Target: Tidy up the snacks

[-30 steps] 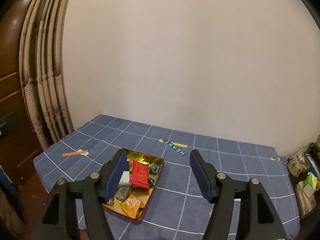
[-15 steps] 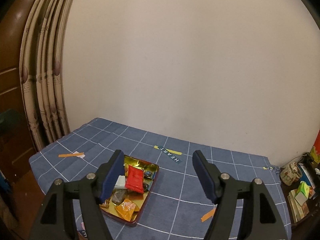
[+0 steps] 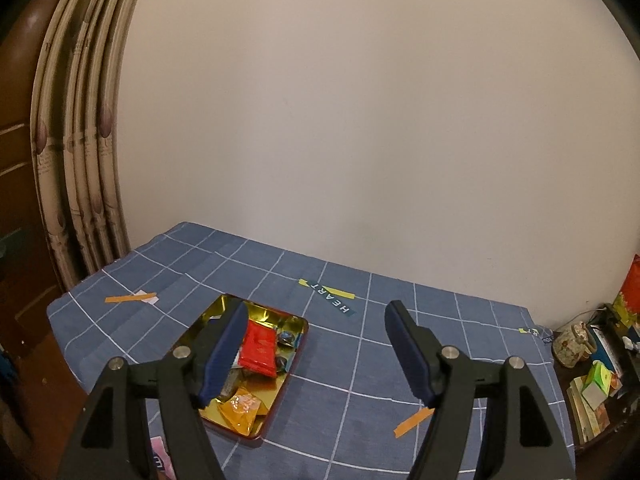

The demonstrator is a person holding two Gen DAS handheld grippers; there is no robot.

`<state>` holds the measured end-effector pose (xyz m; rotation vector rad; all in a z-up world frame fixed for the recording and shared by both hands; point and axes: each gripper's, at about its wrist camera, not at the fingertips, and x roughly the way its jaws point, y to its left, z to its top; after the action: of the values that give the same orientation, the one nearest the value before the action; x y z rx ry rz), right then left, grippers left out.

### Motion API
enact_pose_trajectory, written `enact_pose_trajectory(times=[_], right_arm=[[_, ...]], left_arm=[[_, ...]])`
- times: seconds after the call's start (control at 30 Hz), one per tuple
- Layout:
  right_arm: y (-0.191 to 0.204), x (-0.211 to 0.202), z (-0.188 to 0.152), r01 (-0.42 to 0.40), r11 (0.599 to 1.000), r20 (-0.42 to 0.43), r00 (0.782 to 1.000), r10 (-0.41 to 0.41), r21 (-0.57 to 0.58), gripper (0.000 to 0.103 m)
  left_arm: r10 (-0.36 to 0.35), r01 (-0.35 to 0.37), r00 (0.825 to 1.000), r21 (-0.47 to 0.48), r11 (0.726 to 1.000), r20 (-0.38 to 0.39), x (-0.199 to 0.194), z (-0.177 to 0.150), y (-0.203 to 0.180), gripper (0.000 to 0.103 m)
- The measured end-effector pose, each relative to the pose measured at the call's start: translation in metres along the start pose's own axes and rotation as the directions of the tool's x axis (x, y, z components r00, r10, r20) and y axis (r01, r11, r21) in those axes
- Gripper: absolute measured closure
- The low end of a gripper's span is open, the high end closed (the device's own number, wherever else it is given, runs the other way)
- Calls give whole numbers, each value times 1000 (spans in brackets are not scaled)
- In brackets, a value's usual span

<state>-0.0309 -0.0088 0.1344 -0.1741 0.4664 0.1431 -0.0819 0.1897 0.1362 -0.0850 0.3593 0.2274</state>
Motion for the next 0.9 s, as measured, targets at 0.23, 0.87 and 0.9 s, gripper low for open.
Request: enact_pose_trajectory(times=[0.23,0.87,0.9], right_arm=[[0,9,-6,10,1000,-28,1000,-10,-8,30],[-5,23,-17,8,1000,-68,998,-9,-8,30],[-5,24,-17,9,1000,-72,997,-9,-8,30]], left_arm=[[-8,9,999,26,1000,-48,12,-7,-8,0],[-50,73,979,111,991,-197,45,-32,-38,0],[-64,89,975,112,990,-212,47,-33,-40,0]])
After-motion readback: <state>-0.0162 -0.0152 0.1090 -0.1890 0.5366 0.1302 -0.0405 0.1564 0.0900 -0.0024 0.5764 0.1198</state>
